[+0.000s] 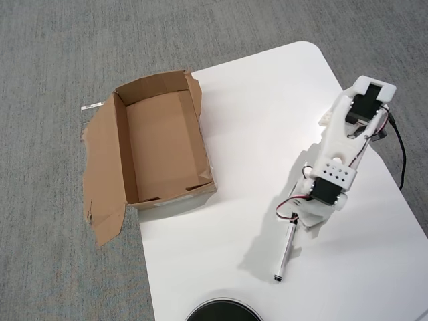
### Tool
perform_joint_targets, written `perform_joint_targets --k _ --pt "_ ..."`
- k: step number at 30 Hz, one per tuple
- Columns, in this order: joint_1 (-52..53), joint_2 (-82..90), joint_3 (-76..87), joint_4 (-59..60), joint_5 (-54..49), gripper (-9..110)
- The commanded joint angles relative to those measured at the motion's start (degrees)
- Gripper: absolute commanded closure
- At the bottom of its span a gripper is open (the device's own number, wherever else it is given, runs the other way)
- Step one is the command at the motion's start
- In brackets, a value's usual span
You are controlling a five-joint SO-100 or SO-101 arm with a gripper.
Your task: Grasp a pen and put it in the box.
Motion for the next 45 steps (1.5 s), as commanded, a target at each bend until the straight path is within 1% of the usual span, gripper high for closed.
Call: perform_joint_targets --k 1,19,31,36,45 --pt "0.2 -1.2 -2.3 0.0 -0.6 75" --pt "0.1 -15.3 -17.2 -0.2 0.4 75" --pt "-0.8 -16.3 -16.4 -0.2 0.6 75" --pt "-0.9 -20.7 -17.3 -0.2 0.6 75" --pt "-1.0 -21.4 -17.4 -0.1 0.6 76"
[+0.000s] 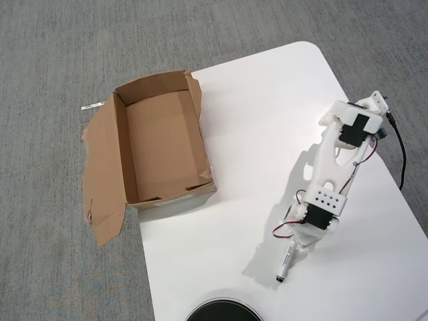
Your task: Grasp a pen and put it in the box.
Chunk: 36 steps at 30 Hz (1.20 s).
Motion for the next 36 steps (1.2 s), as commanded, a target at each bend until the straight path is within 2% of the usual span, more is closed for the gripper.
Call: perform_joint_targets --k 1,4,11,23,36 --pt "0.1 -0.4 -0.3 -0.2 0.3 76" --pt "0.1 -0.4 -0.3 -0.2 0.3 79" --pt "0.1 -0.5 -0.3 -0.2 0.3 102" --pt "0.7 0.0 0.7 0.1 0.3 101" --pt "3.3 6.1 -0.4 7.0 0.2 101"
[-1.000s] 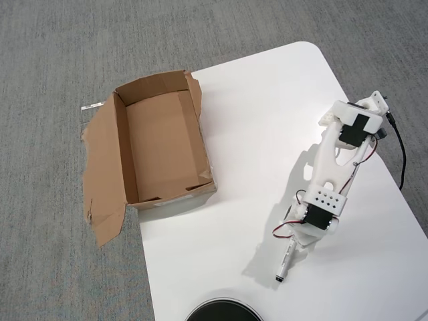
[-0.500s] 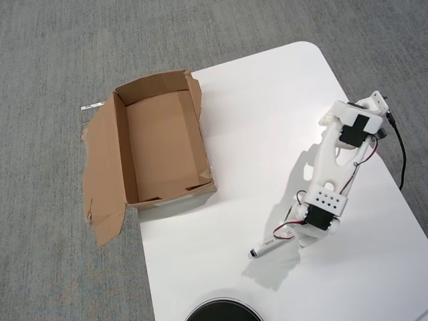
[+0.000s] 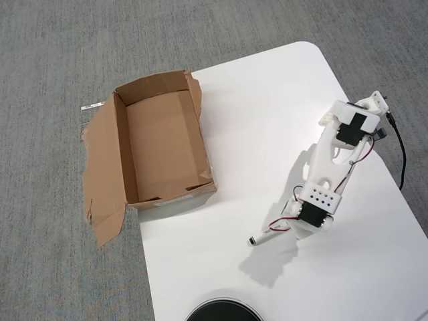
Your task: Grasp a pen and put it in the box.
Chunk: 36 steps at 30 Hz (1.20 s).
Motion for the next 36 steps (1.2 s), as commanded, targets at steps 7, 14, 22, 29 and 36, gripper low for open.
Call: perform_joint_targets --k 7,14,22,29,36 --pt "2.5 12.5 -0.7 2.0 0.2 101" --pt "4.6 19.2 -0.7 6.7 0.1 101" --pt "10.2 28.7 -0.7 6.9 -0.3 101" --pt "18.6 35.2 -0.7 6.0 -0.5 101" --pt "26.4 38.1 -0.9 5.8 -0.3 101"
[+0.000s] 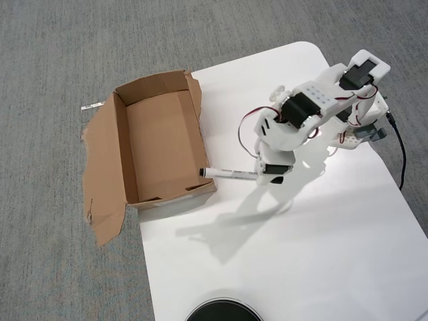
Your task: Grasp a pen and put it in the box.
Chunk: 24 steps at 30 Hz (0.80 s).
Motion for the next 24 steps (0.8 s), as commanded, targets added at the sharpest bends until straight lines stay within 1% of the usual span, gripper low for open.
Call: perform_joint_targets --k 1,6,12,24 --pt "5.0 4.8 -1.5 -0.5 0.1 101" --pt "8.6 4.0 -8.7 -0.5 0.5 101" --pt "10.5 4.0 -15.2 -1.1 0.4 101" --pt "14.7 4.0 -16.1 -16.2 0.7 101"
